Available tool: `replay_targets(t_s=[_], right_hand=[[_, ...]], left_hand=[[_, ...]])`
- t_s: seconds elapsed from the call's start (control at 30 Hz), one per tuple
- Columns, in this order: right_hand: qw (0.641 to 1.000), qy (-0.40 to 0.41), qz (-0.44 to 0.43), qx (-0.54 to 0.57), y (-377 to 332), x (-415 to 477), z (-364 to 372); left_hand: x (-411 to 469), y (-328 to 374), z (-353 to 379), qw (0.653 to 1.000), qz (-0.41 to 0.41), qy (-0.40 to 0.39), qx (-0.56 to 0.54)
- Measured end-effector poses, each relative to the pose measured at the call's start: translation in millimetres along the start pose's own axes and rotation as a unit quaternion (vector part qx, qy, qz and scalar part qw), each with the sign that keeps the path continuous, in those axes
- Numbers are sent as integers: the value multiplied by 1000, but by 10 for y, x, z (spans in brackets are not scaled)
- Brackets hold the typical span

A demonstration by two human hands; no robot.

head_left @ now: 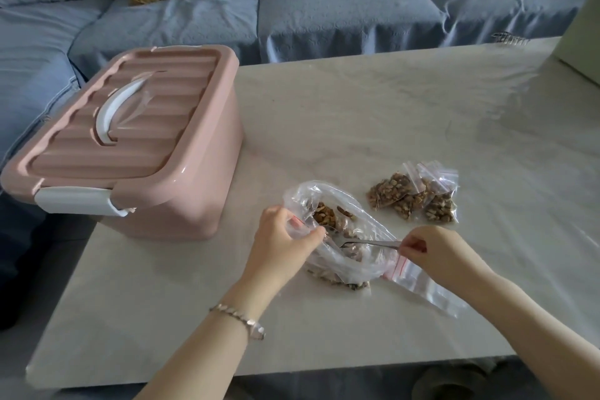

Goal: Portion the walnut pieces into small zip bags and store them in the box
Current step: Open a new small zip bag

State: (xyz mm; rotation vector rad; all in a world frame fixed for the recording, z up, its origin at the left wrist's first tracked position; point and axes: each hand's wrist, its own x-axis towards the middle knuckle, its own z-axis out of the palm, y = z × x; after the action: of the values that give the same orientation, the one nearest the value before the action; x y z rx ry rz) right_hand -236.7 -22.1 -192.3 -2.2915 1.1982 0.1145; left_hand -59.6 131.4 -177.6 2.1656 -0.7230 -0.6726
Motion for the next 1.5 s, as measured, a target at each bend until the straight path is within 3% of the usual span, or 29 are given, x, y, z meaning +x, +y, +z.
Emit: replay_targets(t_s=[0.1,0.47,0.7,0.97,1.2,1.5], right_hand=[[998,42,-28,-37,22,-3,-42],[979,-41,-40,-193,79,108,5],[995,-83,-60,-2,37,-85,-276],[989,79,-75,104,-143,-386,-243],[978,160,-52,126,-160,-429,-182],[989,106,-67,79,-189,-522,51]], left_hand=[[95,-26,-2,999,-29,33,28],[114,-211,-84,999,-16,31,8],[283,-235,-51,998,-24,0,-59],[199,-97,47,973,8,-44,-226],[132,73,25,953,84,-51,-285],[205,-84,123,979,3,-34,-201]])
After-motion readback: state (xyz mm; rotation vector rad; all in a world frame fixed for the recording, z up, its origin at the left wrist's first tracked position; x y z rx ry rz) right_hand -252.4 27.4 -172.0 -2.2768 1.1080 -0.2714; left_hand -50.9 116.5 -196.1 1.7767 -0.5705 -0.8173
